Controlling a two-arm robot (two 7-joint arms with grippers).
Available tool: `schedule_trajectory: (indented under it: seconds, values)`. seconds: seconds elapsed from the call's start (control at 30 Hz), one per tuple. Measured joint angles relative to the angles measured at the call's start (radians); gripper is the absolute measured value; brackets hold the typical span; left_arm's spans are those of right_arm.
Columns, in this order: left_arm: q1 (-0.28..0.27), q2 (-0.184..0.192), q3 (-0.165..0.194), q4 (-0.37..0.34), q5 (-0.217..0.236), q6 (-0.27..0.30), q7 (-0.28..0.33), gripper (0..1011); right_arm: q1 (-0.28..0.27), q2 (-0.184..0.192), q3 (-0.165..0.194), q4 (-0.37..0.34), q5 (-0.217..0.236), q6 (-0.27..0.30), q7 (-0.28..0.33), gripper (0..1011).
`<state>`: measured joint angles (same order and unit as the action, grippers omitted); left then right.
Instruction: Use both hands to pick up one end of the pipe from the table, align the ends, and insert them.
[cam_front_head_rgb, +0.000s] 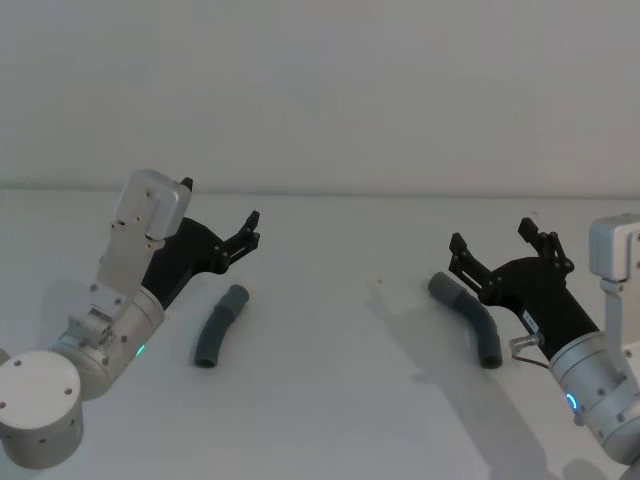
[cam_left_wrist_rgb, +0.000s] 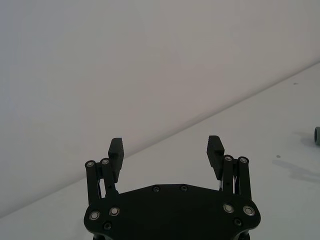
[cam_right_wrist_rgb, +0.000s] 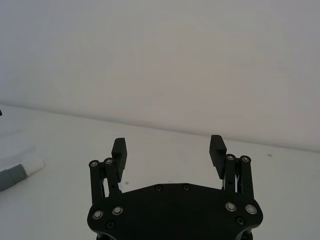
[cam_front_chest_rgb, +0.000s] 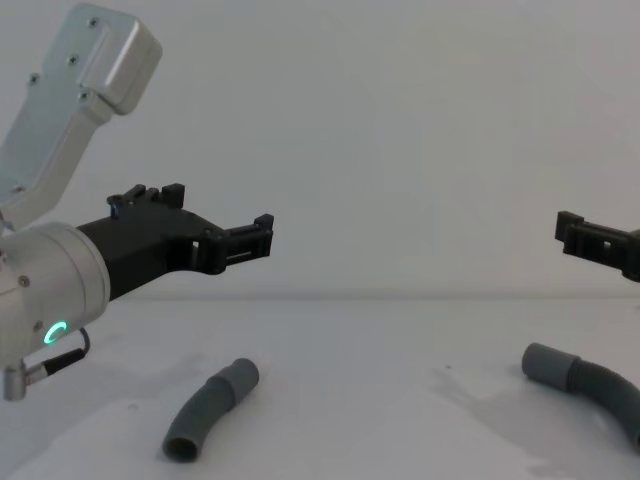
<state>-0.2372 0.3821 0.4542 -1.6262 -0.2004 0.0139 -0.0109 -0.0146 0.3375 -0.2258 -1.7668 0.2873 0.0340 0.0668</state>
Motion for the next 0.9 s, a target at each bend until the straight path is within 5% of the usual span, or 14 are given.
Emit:
schedule_trajectory:
  seconds: [0.9]
  values:
    - [0.000, 0.000, 0.000, 0.000, 0.000, 0.000, 0.000, 1001, 0.000, 0.000, 0.000, 0.000, 0.000, 0.000, 0.000, 1002]
